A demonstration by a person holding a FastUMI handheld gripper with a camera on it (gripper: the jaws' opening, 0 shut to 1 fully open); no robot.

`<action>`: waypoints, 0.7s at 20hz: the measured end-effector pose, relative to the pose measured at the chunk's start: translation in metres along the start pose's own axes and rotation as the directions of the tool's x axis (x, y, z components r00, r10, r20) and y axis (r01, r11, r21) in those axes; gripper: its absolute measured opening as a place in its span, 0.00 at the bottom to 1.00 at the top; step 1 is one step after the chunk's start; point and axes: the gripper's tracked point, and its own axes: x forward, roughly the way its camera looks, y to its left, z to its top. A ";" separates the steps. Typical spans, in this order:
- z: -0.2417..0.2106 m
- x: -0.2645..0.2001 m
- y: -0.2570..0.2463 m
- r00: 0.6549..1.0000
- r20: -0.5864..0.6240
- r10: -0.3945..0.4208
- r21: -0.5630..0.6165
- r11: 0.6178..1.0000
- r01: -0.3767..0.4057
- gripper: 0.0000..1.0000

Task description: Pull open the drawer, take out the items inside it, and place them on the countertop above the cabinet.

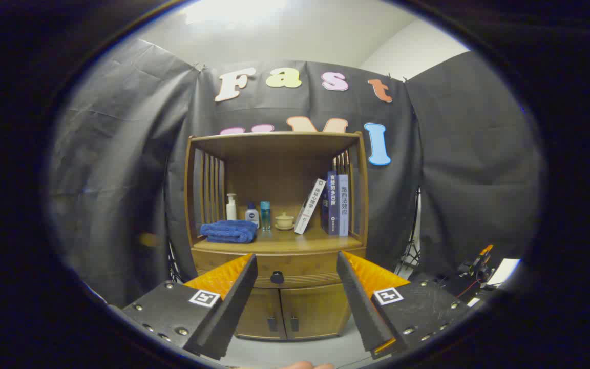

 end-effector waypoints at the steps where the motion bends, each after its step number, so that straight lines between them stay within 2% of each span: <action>1: 0.000 0.000 0.000 1.000 -0.001 0.002 -0.001 1.000 -0.002 0.93; 9: -0.011 0.008 0.009 0.999 -0.031 0.025 -0.001 1.000 -0.025 0.93; 14: -0.012 0.032 0.006 1.000 -0.004 0.020 0.008 1.000 -0.020 0.93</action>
